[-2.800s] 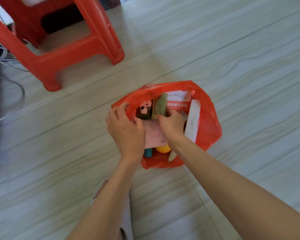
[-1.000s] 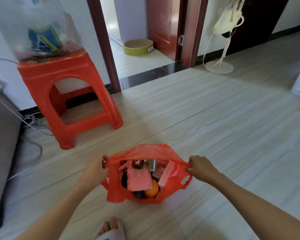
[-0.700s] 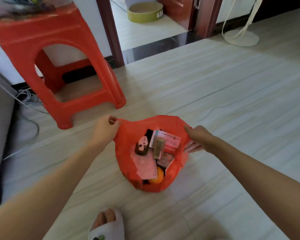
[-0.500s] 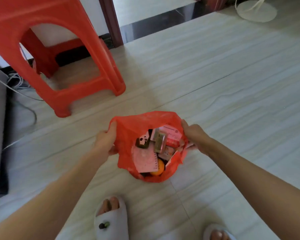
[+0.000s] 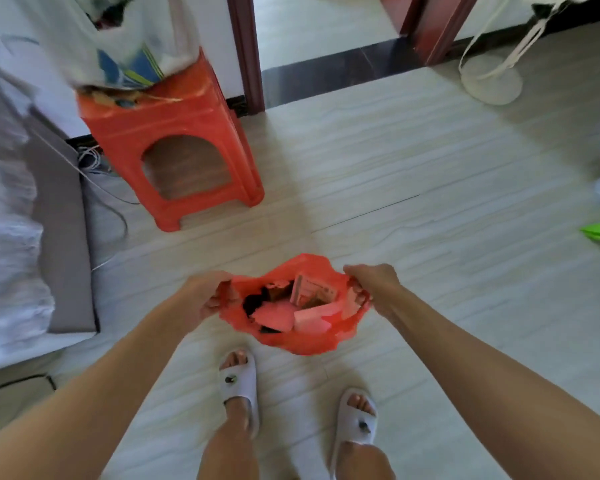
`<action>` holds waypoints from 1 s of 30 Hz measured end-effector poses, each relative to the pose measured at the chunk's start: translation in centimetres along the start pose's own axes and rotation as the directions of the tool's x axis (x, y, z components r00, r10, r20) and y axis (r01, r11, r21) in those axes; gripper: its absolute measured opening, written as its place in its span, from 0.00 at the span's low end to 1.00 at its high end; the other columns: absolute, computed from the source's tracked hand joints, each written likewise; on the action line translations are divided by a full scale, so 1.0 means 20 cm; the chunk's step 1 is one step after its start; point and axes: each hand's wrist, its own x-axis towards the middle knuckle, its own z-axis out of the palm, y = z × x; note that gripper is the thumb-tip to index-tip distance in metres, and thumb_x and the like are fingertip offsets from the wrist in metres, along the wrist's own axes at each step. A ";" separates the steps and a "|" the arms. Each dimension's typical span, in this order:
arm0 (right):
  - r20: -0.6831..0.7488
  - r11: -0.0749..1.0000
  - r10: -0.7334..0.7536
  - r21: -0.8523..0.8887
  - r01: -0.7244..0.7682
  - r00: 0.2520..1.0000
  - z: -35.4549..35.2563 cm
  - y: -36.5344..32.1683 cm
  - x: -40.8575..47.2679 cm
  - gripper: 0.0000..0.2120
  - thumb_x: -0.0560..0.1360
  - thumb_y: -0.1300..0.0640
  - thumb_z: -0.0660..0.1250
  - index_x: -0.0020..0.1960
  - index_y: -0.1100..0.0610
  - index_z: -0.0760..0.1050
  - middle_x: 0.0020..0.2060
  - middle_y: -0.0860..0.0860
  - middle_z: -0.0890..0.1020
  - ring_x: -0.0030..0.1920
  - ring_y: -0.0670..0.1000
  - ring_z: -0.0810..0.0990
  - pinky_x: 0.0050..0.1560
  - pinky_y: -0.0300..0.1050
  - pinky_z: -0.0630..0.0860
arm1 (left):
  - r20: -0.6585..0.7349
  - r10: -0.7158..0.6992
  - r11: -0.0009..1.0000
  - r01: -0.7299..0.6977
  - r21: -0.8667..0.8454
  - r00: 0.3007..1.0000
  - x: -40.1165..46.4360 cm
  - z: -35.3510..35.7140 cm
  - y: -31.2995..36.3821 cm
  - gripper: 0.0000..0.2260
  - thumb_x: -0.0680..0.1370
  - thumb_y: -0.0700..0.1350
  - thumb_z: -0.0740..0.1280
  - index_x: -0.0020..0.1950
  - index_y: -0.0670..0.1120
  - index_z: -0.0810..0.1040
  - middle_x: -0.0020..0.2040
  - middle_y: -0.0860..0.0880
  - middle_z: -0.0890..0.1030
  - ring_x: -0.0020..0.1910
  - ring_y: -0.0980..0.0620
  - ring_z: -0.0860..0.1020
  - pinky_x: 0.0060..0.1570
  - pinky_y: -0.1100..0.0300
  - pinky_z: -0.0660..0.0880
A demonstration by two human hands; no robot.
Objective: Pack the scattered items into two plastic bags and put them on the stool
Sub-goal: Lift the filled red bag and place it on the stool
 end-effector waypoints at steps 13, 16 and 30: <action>0.227 0.794 -0.039 -0.584 0.169 0.973 -0.08 -1.16 -1.18 0.15 0.73 0.68 0.65 0.28 0.64 0.68 0.20 0.55 0.69 0.20 0.52 0.68 0.26 0.43 0.70 | 0.195 0.175 0.937 -0.224 0.270 0.965 -1.15 -0.61 0.82 0.10 0.77 0.40 0.63 0.36 0.41 0.74 0.28 0.46 0.75 0.21 0.53 0.74 0.37 0.56 0.74; 0.169 0.778 -0.208 -0.568 0.268 0.963 -0.06 -1.44 -1.34 0.13 0.73 0.65 0.65 0.31 0.64 0.69 0.24 0.56 0.70 0.22 0.52 0.68 0.28 0.44 0.72 | 0.170 0.283 0.881 -0.326 0.344 0.944 -1.29 -0.79 1.04 0.12 0.77 0.42 0.64 0.34 0.41 0.75 0.26 0.47 0.75 0.21 0.53 0.73 0.35 0.58 0.74; 0.304 0.720 -0.682 0.438 0.538 0.665 0.20 -2.76 -1.64 0.12 0.78 0.64 0.58 0.36 0.61 0.70 0.27 0.51 0.72 0.29 0.48 0.68 0.26 0.36 0.70 | -0.248 0.752 0.623 -0.781 -0.033 0.610 -1.47 -1.40 2.27 0.12 0.78 0.39 0.62 0.34 0.42 0.75 0.23 0.50 0.76 0.20 0.54 0.72 0.39 0.53 0.74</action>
